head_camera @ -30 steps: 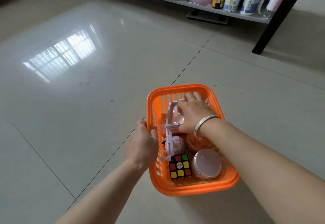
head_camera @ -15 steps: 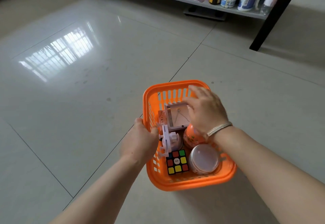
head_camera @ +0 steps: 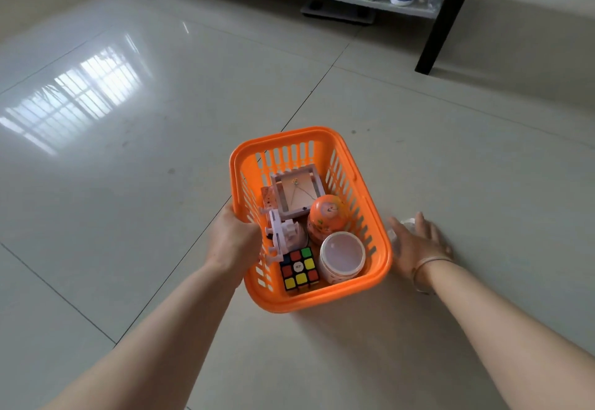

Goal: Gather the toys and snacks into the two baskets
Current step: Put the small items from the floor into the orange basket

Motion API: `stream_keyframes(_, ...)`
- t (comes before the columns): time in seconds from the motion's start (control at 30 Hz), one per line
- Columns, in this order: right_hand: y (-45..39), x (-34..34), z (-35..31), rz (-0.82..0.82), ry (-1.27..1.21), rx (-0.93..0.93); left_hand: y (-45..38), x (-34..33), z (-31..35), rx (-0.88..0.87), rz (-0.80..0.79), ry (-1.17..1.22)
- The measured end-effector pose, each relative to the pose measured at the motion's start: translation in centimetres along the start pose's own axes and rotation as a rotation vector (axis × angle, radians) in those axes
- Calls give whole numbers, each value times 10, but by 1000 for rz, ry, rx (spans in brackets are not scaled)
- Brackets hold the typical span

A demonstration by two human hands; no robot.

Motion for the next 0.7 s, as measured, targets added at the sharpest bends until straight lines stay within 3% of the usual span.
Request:
stream_keyframes(0.17, -3, 2, 2, 139, 80, 34, 2, -2, 3, -11, -9, -50)
stream_keyframes(0.3, 2, 33, 3, 374, -145, 48, 5, -4, 6, -26, -37, -78)
stream_keyframes(0.4, 20, 92, -16, 733, -368, 245, 7, -8, 9, -46, -61, -96)
stream_keyframes(0.47, 40, 125, -47, 853, -396, 462, 9, -10, 11, -48, -69, -111)
stream_keyframes(0.53, 58, 141, -87, 849, -264, 665, 10, -11, 13, -47, -74, -114)
stream_keyframes(0.6, 68, 134, -127, 683, -32, 815, 11, -11, 14, -47, -74, -119)
stream_keyframes(0.7, 59, 105, -164, 402, 254, 811, 11, -12, 13, -35, -71, -111)
Point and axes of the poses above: each hand's wrist, its own y-axis away from the middle knuckle, its own x-axis out of the back of the hand, z = x × y, the point moved 4 cm from there along -y, towards the middle knuckle, and after that the axes turned 3 degrees about -z, right-handed, at the moved point
